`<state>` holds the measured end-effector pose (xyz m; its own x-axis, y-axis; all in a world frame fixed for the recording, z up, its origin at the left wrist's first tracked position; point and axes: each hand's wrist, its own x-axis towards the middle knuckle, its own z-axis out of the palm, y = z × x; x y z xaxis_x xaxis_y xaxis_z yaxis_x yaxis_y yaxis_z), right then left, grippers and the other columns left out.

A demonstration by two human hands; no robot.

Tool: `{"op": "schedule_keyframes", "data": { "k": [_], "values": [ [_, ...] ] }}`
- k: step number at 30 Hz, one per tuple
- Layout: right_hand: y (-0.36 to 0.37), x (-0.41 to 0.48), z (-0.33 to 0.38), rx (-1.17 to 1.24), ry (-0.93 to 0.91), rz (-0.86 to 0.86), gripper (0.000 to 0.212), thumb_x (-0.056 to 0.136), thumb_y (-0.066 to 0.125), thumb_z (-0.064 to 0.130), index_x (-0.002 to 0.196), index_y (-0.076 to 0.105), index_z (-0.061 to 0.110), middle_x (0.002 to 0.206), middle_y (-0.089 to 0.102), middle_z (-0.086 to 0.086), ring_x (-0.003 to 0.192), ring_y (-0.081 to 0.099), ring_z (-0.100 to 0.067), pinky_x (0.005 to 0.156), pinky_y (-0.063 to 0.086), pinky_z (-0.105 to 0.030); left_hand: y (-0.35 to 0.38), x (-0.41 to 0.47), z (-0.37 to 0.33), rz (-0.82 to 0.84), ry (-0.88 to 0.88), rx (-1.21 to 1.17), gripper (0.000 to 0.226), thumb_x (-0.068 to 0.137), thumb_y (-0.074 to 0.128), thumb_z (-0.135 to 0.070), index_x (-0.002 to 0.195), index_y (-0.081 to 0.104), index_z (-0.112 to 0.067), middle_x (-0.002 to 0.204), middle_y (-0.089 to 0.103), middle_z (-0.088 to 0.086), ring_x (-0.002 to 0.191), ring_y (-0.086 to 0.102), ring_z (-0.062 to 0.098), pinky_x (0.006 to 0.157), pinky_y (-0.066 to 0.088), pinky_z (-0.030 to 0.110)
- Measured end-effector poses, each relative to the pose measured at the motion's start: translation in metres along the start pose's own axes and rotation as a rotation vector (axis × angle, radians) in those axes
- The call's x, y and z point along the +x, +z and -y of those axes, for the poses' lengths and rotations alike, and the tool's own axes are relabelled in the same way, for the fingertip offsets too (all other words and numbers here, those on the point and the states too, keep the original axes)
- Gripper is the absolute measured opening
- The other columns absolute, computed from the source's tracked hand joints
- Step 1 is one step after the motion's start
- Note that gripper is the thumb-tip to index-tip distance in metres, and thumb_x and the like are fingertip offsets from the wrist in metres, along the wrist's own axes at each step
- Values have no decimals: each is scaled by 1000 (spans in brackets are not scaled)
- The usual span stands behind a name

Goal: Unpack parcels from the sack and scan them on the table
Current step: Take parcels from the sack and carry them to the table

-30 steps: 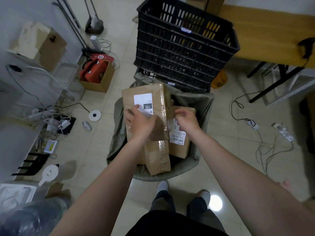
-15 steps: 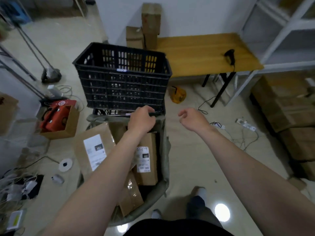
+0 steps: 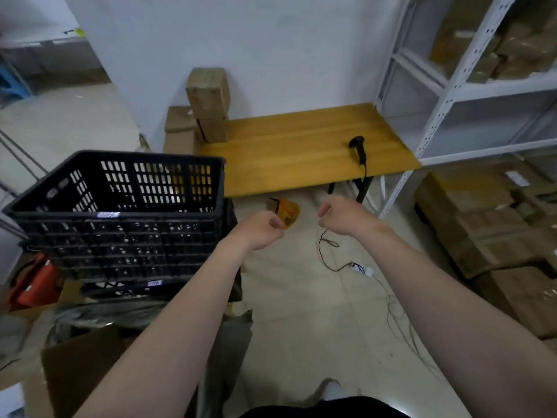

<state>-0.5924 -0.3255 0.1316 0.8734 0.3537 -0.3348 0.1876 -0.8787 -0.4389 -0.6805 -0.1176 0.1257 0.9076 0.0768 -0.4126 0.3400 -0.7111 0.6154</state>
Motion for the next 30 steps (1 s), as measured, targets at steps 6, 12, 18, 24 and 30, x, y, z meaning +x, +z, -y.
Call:
{"op": "schedule_keyframes", "data": {
  "k": [6, 12, 18, 24, 30],
  "values": [
    [-65, 81, -19, 1, -79, 0, 19, 96, 57, 26, 112, 68, 28, 111, 65, 4, 102, 62, -20, 84, 56, -36, -14, 75, -52, -73, -19, -85, 11, 100, 61, -30, 109, 66, -32, 104, 61, -14, 94, 58, 5, 75, 49, 27],
    [-104, 189, -15, -12, -176, -4, 11, 97, 59, 30, 106, 65, 32, 107, 64, 6, 95, 63, -19, 72, 51, -35, -69, 174, -61, -171, -61, -104, 15, 100, 61, -31, 114, 65, -29, 110, 61, -10, 96, 59, 8, 79, 52, 31],
    [-120, 353, 12, -43, -223, 20, 8, 100, 58, 35, 107, 61, 38, 111, 57, 8, 104, 59, -23, 88, 53, -45, -137, 316, -44, -283, -133, -154, 34, 99, 63, -29, 132, 55, -28, 137, 55, -2, 101, 59, 12, 75, 53, 33],
    [-145, 543, 72, -55, -219, 34, 7, 97, 59, 32, 99, 64, 36, 107, 65, 6, 96, 60, -19, 77, 47, -33, -244, 484, -21, -440, -254, -1, 52, 94, 66, -29, 143, 49, -24, 145, 45, 9, 132, 47, 35, 107, 46, 49],
    [-179, 680, 125, -9, -231, 93, 8, 101, 56, 32, 104, 62, 34, 104, 61, 7, 93, 60, -18, 79, 49, -37, -362, 609, 0, -538, -493, 81, 84, 86, 70, -54, 153, 32, -19, 158, 28, 19, 148, 21, 45, 114, 28, 67]
  ]
}}
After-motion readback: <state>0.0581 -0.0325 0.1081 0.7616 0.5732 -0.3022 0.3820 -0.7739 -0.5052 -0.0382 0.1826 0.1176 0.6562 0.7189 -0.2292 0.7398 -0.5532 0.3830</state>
